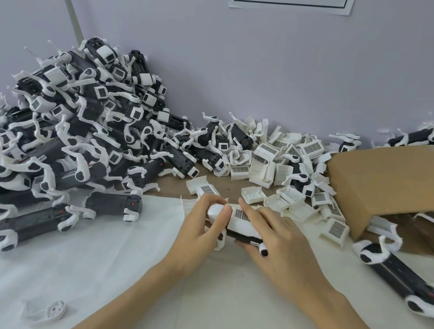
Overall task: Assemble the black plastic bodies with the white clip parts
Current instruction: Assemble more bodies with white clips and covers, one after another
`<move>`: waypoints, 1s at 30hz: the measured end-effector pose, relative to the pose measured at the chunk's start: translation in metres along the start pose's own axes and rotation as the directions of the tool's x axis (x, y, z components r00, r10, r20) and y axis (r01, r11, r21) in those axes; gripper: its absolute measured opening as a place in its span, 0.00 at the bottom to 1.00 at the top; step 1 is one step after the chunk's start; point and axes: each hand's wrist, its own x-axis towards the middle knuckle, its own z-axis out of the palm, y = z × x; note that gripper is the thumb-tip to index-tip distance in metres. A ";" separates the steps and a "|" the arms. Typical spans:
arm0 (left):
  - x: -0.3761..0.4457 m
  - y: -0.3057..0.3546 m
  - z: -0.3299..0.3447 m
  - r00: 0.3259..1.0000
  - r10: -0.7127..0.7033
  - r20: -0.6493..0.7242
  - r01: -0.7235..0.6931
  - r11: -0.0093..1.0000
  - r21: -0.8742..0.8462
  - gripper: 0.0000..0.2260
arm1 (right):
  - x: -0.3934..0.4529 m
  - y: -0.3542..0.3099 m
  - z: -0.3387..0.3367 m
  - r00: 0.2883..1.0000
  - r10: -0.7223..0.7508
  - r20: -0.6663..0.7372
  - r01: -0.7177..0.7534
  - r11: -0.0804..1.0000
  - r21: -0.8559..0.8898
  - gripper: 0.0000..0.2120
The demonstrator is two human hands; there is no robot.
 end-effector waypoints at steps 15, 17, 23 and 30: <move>0.002 0.000 -0.014 0.982 0.065 0.180 -0.028 0.979 -0.200 0.21 | -0.004 0.004 0.004 0.978 0.161 0.130 -0.200 0.897 0.395 0.19; 0.001 0.001 -0.013 0.980 0.067 0.189 -0.032 0.983 -0.180 0.20 | -0.006 0.006 0.006 0.981 0.167 0.099 -0.193 0.895 0.402 0.19; 0.002 -0.001 -0.013 0.982 0.094 0.166 -0.077 0.991 -0.107 0.13 | -0.010 0.005 0.015 0.982 0.171 0.074 -0.187 0.894 0.408 0.18; 0.002 -0.002 -0.010 0.985 0.116 0.128 -0.108 0.992 -0.067 0.12 | -0.011 0.006 0.017 0.959 0.266 0.098 -0.280 0.839 0.467 0.16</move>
